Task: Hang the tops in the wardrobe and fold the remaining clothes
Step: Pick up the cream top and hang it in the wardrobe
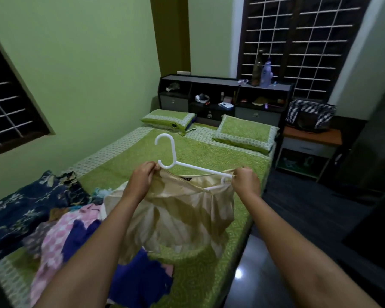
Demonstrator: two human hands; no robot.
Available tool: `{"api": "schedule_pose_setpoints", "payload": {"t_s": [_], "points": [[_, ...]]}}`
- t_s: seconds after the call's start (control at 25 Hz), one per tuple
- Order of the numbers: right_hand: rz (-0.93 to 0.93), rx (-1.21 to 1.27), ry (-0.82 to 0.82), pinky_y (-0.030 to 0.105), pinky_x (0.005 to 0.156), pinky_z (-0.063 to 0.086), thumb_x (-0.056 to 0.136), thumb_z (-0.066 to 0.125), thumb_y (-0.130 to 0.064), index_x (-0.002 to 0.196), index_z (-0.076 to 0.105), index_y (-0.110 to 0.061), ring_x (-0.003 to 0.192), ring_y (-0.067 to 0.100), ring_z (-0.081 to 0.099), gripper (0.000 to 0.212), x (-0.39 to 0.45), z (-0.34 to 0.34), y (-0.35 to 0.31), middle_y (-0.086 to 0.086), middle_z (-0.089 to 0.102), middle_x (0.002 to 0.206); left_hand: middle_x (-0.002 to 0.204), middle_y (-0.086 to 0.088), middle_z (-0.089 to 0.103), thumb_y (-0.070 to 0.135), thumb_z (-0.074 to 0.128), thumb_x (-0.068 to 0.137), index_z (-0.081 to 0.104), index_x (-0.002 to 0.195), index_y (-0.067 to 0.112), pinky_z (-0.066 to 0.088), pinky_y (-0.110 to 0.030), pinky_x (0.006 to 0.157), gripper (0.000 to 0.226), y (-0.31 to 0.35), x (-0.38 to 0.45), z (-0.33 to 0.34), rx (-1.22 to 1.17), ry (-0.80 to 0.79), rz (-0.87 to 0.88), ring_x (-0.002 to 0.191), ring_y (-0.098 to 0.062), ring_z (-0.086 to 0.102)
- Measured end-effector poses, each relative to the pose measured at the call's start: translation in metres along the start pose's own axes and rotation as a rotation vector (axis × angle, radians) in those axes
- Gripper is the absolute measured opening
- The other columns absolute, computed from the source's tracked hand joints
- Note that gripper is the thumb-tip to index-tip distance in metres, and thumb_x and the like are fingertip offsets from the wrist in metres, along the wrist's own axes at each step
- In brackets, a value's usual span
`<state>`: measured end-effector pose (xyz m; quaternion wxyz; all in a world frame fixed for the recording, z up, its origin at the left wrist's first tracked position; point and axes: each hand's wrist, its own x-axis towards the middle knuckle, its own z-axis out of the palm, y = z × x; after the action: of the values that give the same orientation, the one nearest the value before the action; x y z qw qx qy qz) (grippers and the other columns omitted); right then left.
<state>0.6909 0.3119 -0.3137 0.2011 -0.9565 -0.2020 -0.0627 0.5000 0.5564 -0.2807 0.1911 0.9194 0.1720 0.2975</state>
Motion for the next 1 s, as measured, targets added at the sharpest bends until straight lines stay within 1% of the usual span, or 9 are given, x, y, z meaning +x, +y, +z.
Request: {"api": "schedule_pose_setpoints", "payload": {"t_s": [0.2, 0.28, 0.4, 0.56, 0.64, 0.72, 0.84, 0.92, 1.0], "points": [[0.114, 0.191, -0.125, 0.036, 0.074, 0.054, 0.085, 0.061, -0.010, 0.107, 0.072, -0.012, 0.091, 0.028, 0.063, 0.025, 0.040, -0.003, 0.072, 0.009, 0.066, 0.107, 0.087, -0.017, 0.063, 0.000, 0.055, 0.092, 0.064, 0.092, -0.001, 0.037, -0.031, 0.071, 0.009, 0.030, 0.052, 0.062, -0.009, -0.075, 0.117, 0.082, -0.032, 0.060], [0.164, 0.266, -0.200, 0.034, 0.069, 0.052, 0.087, 0.058, -0.010, 0.109, 0.072, -0.013, 0.084, 0.024, 0.063, 0.027, 0.056, -0.004, 0.104, 0.010, 0.070, 0.105, 0.082, -0.017, 0.060, -0.003, 0.054, 0.091, 0.061, 0.087, 0.000, 0.035, -0.032, 0.068, 0.008, 0.045, 0.070, 0.085, 0.002, -0.119, 0.180, 0.078, -0.032, 0.058], [0.233, 0.358, -0.270, 0.031, 0.065, 0.052, 0.089, 0.059, -0.012, 0.109, 0.073, -0.014, 0.075, 0.015, 0.058, 0.025, 0.078, -0.005, 0.151, 0.006, 0.070, 0.096, 0.078, -0.015, 0.057, -0.005, 0.054, 0.090, 0.058, 0.082, 0.002, 0.030, -0.030, 0.065, 0.010, 0.068, 0.091, 0.123, 0.009, -0.159, 0.226, 0.076, -0.031, 0.055], [0.275, 0.417, -0.304, 0.036, 0.070, 0.058, 0.084, 0.067, -0.011, 0.104, 0.075, -0.014, 0.069, 0.007, 0.056, 0.022, 0.100, -0.014, 0.211, -0.011, 0.061, 0.069, 0.080, -0.016, 0.060, -0.010, 0.055, 0.085, 0.060, 0.085, 0.001, 0.022, -0.024, 0.063, 0.012, 0.104, 0.112, 0.172, -0.005, -0.174, 0.268, 0.077, -0.025, 0.052], [0.282, 0.412, -0.339, 0.026, 0.055, 0.053, 0.084, 0.066, -0.008, 0.106, 0.074, -0.014, 0.062, 0.005, 0.053, 0.024, 0.105, -0.023, 0.237, -0.014, 0.055, 0.065, 0.081, -0.015, 0.060, -0.006, 0.054, 0.087, 0.060, 0.086, 0.002, 0.021, -0.023, 0.064, 0.010, 0.121, 0.121, 0.195, -0.012, -0.197, 0.297, 0.076, -0.026, 0.051], [0.288, 0.401, -0.371, 0.022, 0.047, 0.048, 0.085, 0.065, -0.005, 0.110, 0.072, -0.015, 0.059, 0.007, 0.053, 0.028, 0.108, -0.032, 0.261, -0.011, 0.054, 0.066, 0.078, -0.006, 0.054, -0.001, 0.052, 0.092, 0.054, 0.083, 0.011, 0.022, -0.025, 0.064, 0.015, 0.140, 0.127, 0.217, -0.046, -0.235, 0.310, 0.073, -0.023, 0.048], [0.363, 0.393, -0.367, 0.035, 0.064, 0.056, 0.084, 0.063, 0.000, 0.108, 0.073, -0.013, 0.070, 0.015, 0.057, 0.029, 0.110, -0.040, 0.298, 0.001, 0.062, 0.080, 0.079, 0.004, 0.047, 0.003, 0.048, 0.096, 0.043, 0.082, 0.021, 0.028, -0.030, 0.065, 0.023, 0.173, 0.131, 0.250, -0.096, -0.308, 0.357, 0.073, -0.018, 0.042], [0.441, 0.409, -0.351, 0.036, 0.066, 0.057, 0.084, 0.063, 0.003, 0.106, 0.073, -0.012, 0.073, 0.017, 0.058, 0.029, 0.108, -0.043, 0.320, 0.006, 0.063, 0.089, 0.081, 0.005, 0.047, 0.005, 0.047, 0.096, 0.046, 0.084, 0.021, 0.030, -0.031, 0.066, 0.020, 0.190, 0.133, 0.268, -0.109, -0.336, 0.400, 0.074, -0.018, 0.043], [0.480, 0.404, -0.345, 0.032, 0.064, 0.057, 0.084, 0.061, 0.004, 0.106, 0.073, -0.014, 0.072, 0.016, 0.058, 0.032, 0.107, -0.047, 0.339, 0.004, 0.063, 0.089, 0.083, 0.005, 0.048, 0.007, 0.047, 0.097, 0.052, 0.087, 0.015, 0.030, -0.030, 0.067, 0.014, 0.204, 0.136, 0.283, -0.117, -0.358, 0.399, 0.076, -0.017, 0.044]]}}
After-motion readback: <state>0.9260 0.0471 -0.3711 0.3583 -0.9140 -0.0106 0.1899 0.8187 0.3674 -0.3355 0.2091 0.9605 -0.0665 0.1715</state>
